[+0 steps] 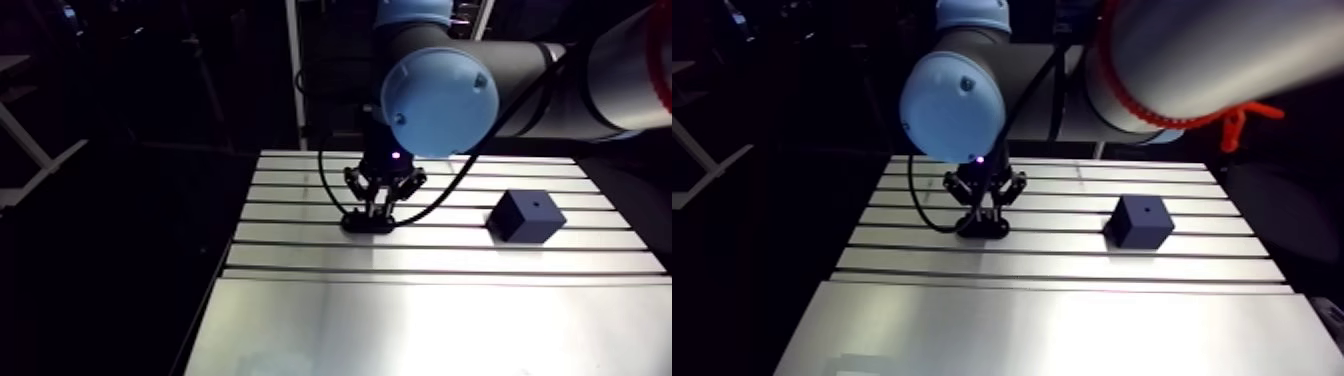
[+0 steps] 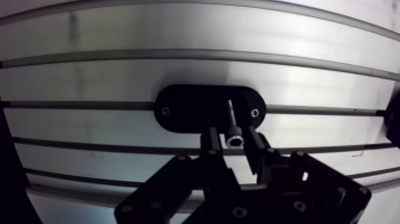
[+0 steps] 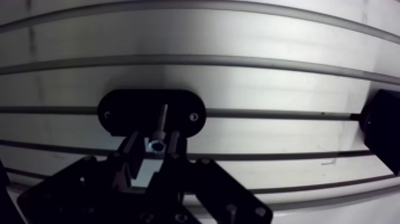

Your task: Pick up the M10 bolt and insert it into the hole until fully seated.

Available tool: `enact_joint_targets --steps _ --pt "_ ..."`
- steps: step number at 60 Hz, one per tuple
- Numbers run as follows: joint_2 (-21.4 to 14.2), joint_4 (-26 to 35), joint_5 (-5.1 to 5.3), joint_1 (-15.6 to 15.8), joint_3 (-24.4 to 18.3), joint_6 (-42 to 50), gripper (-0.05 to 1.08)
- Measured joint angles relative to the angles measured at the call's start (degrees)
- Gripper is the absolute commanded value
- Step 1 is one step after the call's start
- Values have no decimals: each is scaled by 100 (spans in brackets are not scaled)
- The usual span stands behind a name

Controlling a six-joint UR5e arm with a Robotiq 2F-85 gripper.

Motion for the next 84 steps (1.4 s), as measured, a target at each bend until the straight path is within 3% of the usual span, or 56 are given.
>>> enact_joint_targets --steps 84 --pt "-15 6 7 -3 3 -6 70"
